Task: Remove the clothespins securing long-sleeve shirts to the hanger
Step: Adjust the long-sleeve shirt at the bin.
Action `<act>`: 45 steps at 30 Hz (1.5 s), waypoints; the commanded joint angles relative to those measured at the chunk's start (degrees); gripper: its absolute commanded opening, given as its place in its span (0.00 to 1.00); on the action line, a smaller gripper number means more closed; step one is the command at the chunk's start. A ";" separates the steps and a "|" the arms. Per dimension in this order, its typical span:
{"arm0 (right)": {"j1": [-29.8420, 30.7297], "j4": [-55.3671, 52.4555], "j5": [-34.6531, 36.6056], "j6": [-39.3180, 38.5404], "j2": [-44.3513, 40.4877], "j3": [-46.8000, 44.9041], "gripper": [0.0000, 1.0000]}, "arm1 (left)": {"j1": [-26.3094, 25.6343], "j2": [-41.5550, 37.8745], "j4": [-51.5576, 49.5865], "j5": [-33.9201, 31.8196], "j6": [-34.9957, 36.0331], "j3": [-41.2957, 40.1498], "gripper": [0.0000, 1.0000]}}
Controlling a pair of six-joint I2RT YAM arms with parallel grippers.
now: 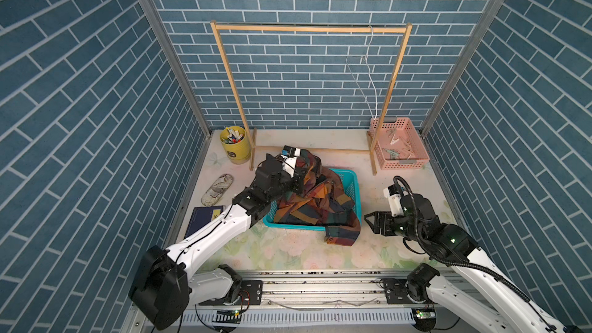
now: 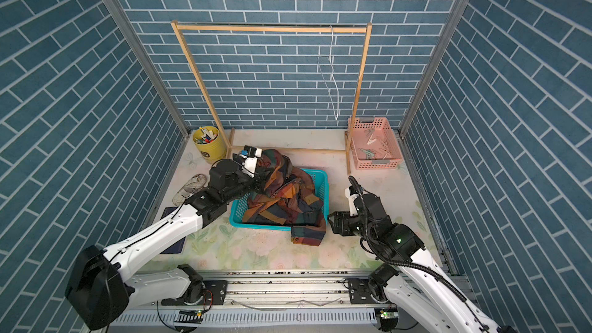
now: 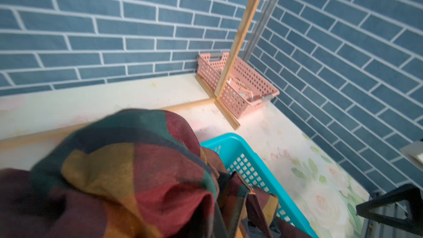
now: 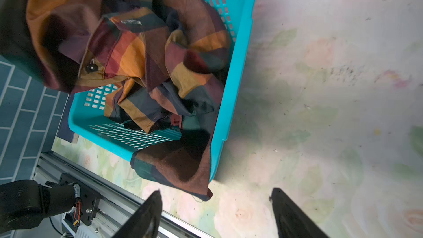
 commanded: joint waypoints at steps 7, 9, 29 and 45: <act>4.78 16.46 -2.24 7.68 -0.75 -12.00 0.76 | -1.74 6.98 4.63 -2.90 -2.20 -3.63 0.00; 5.80 19.81 -2.35 8.03 -0.56 -14.52 0.75 | -1.74 7.92 4.74 -2.40 -2.34 -4.12 0.00; 9.66 34.24 -11.94 4.15 -1.01 -21.82 0.51 | -2.79 13.79 7.24 -1.97 -6.00 -7.69 0.00; 11.42 27.82 -11.45 4.37 1.21 -14.97 0.00 | -4.00 12.97 7.53 -5.96 -6.72 -11.55 0.00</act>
